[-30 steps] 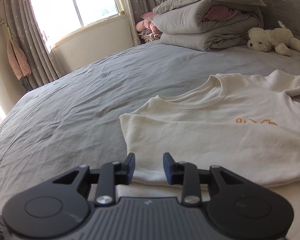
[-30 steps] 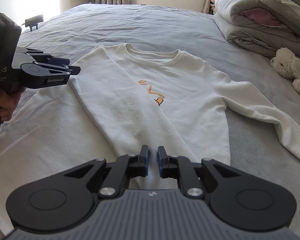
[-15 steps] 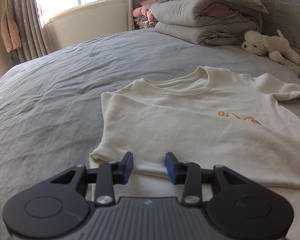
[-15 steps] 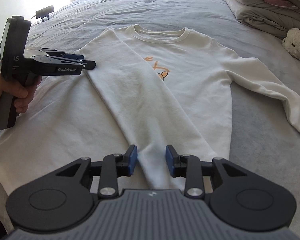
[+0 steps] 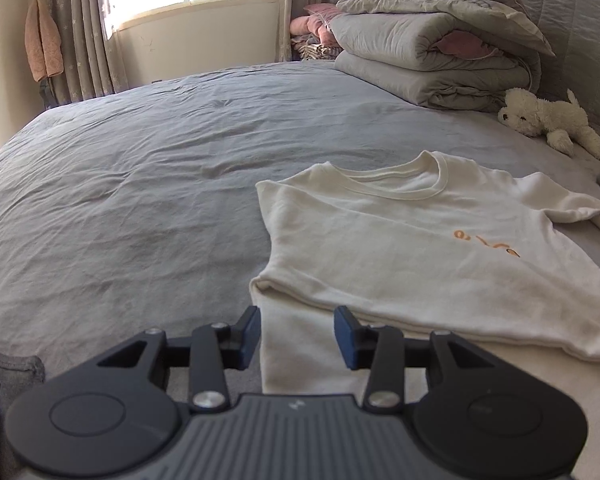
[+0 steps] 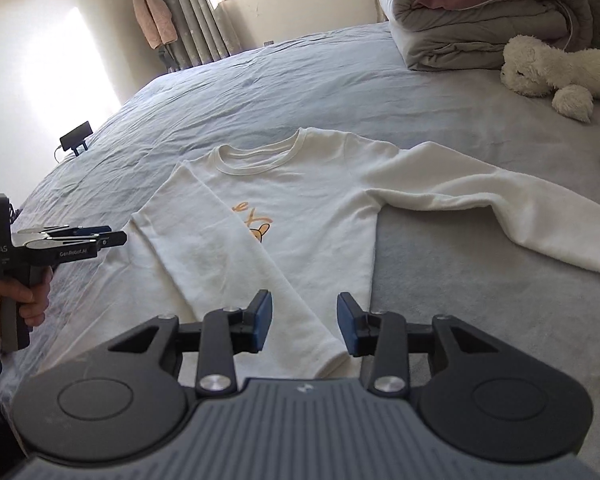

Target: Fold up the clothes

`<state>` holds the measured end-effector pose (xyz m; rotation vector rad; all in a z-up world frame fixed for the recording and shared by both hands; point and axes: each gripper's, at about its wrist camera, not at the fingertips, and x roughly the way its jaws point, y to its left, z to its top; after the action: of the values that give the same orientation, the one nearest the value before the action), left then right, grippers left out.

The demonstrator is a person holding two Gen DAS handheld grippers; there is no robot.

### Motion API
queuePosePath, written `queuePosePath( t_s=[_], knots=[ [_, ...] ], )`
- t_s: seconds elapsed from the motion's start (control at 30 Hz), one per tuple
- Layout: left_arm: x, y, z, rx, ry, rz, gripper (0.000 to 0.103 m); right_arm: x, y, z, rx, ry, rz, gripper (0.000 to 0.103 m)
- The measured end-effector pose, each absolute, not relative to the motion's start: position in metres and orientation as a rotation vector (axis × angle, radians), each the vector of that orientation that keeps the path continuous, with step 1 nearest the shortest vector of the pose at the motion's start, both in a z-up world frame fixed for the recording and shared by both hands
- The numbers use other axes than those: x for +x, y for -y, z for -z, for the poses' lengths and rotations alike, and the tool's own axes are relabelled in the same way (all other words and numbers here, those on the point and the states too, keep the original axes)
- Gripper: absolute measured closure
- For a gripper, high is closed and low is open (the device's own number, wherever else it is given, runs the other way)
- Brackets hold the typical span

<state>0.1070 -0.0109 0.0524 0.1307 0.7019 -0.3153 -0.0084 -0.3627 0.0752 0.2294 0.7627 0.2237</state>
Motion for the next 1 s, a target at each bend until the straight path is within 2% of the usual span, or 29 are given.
queuePosePath(
  t_s=[0.13, 0.23, 0.53, 0.6, 0.73, 0.83, 0.87, 0.93, 1.0],
  knots=[
    [0.101, 0.007, -0.058, 0.044, -0.714, 0.335, 0.061, -0.002, 0.33, -0.067, 0.104, -0.76, -0.256, 0.064],
    [0.094, 0.009, -0.063, 0.013, -0.712, 0.351, 0.06, 0.009, 0.307, -0.054, 0.022, -0.819, -0.291, 0.074],
    [0.087, 0.007, -0.064, -0.013, -0.747, 0.355, 0.058, 0.018, 0.285, -0.032, -0.166, -0.931, -0.325, 0.075],
    [0.088, 0.007, -0.062, -0.014, -0.766, 0.357, 0.058, 0.021, 0.3, -0.036, -0.106, -0.942, -0.318, 0.072],
    [0.091, 0.003, -0.054, -0.021, -0.816, 0.347, 0.058, 0.018, 0.32, -0.043, -0.049, -0.939, -0.284, 0.061],
    [0.092, 0.001, -0.053, -0.029, -0.832, 0.34, 0.058, 0.021, 0.346, -0.052, 0.015, -0.901, -0.158, 0.057],
    [0.092, 0.001, -0.053, -0.029, -0.832, 0.339, 0.057, 0.024, 0.358, -0.056, 0.048, -0.883, -0.099, 0.05],
    [0.092, 0.001, -0.054, -0.028, -0.83, 0.343, 0.056, 0.028, 0.395, -0.06, 0.174, -0.857, 0.077, 0.041],
    [0.091, 0.001, -0.054, -0.028, -0.829, 0.345, 0.054, 0.026, 0.442, -0.06, 0.352, -0.832, 0.28, 0.041]
  ],
)
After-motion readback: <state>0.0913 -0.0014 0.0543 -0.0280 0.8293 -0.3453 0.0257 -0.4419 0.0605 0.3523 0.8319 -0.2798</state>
